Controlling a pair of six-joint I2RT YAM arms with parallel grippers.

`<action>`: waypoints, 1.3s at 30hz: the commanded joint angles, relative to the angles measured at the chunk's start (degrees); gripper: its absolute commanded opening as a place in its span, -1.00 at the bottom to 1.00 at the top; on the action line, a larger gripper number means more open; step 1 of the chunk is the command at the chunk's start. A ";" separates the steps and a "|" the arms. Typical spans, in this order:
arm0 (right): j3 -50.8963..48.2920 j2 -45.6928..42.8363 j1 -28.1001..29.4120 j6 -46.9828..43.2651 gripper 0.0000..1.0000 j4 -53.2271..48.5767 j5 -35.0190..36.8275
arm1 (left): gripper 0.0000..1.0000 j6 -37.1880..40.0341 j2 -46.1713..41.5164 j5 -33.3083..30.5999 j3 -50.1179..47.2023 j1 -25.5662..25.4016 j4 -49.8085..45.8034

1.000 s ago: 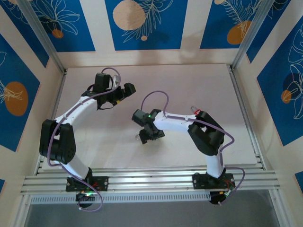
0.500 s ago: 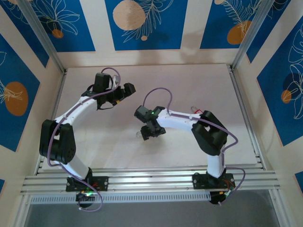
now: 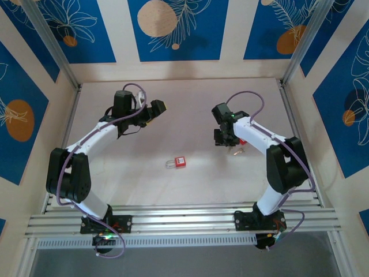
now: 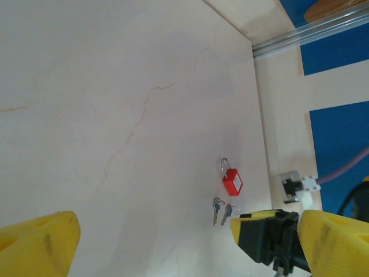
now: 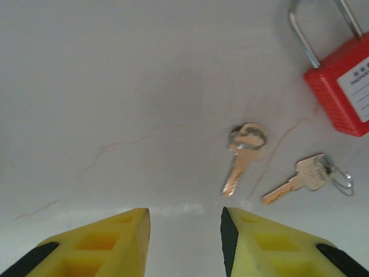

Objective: Unlock with the key

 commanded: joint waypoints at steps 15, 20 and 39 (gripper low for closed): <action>-0.26 8.54 -5.25 -4.05 -0.25 0.90 6.21 | 0.87 -1.37 2.64 1.34 0.33 -0.36 -0.35; 3.34 11.10 -6.13 -4.41 -0.27 -0.20 7.34 | 0.87 -1.13 3.16 1.14 0.56 -0.36 -0.78; 4.59 9.21 -11.31 -7.07 -0.61 4.32 -5.92 | 0.86 -1.19 3.27 1.57 1.08 -0.36 -1.22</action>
